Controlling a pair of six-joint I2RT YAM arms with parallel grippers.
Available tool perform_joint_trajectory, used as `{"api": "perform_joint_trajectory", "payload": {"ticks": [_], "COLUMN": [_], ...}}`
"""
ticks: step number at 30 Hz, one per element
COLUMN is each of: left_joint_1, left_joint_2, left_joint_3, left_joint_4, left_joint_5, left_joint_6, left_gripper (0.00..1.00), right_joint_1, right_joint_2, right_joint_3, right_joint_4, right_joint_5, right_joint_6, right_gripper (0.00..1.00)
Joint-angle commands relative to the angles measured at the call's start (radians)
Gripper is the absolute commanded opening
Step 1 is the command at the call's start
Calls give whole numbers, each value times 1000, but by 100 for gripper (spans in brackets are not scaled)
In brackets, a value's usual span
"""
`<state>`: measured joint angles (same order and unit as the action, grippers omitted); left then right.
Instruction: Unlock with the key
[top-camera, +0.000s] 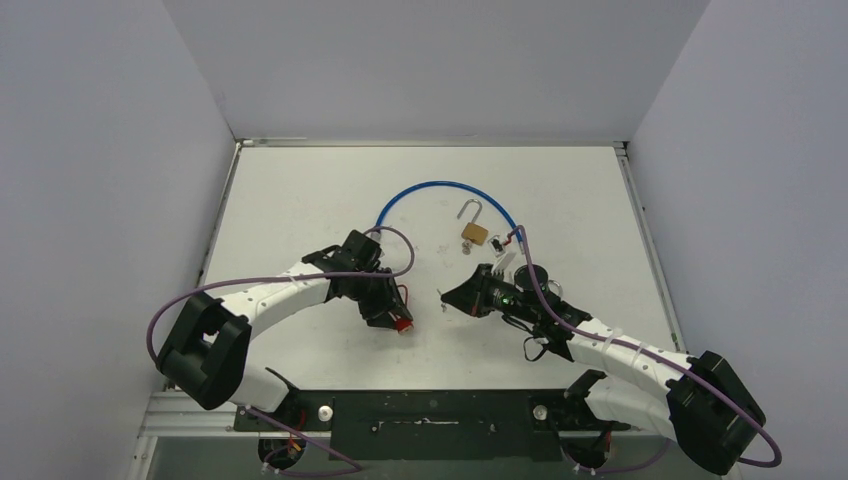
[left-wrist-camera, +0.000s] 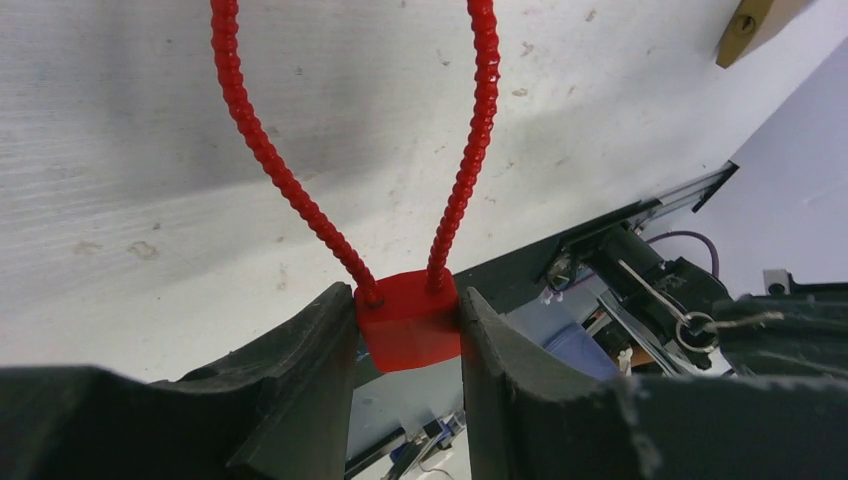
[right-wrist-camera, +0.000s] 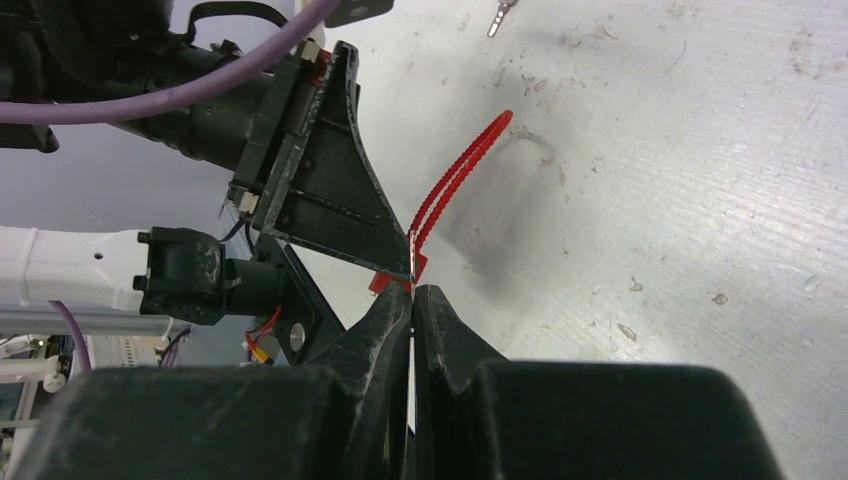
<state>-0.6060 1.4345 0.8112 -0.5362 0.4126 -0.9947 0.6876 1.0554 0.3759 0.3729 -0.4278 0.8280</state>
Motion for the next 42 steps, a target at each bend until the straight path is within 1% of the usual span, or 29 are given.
{"api": "perform_joint_trajectory", "payload": {"ticks": [1, 10, 20, 24, 27, 30, 32, 35, 40, 42], "left_joint_1": [6, 7, 8, 5, 0, -28, -66, -108, -139, -166], "left_joint_2": [-21, -6, -3, -22, -45, -88, -133, -217, -347, -365], "left_joint_3": [53, 71, 63, 78, 91, 87, 64, -11, -220, -296], "left_joint_4": [11, -10, -5, 19, 67, 185, 267, 424, 796, 993], "left_joint_5": [81, 110, 120, 98, 99, 100, 44, -60, -174, -176], "left_joint_6": [22, 18, 22, 37, 56, 109, 163, 242, 372, 449], "left_gripper": [0, 0, 0, 0, 0, 0, 0, 0, 0, 0], "right_joint_1": [-6, -10, -9, -11, -11, -13, -20, -57, -121, -134], "right_joint_2": [-15, 13, 49, 88, 134, 159, 165, 162, 139, 141], "right_joint_3": [5, 15, 6, 36, 69, 104, 125, 143, 166, 192], "right_joint_4": [-1, -20, 6, -23, -30, -66, -97, -113, -141, -168], "right_joint_5": [27, 34, 25, 62, 88, 131, 158, 160, 130, 118], "right_joint_6": [8, 8, 7, 52, 95, 116, 112, 101, 44, 3], "right_gripper": [0, 0, 0, 0, 0, 0, 0, 0, 0, 0]}}
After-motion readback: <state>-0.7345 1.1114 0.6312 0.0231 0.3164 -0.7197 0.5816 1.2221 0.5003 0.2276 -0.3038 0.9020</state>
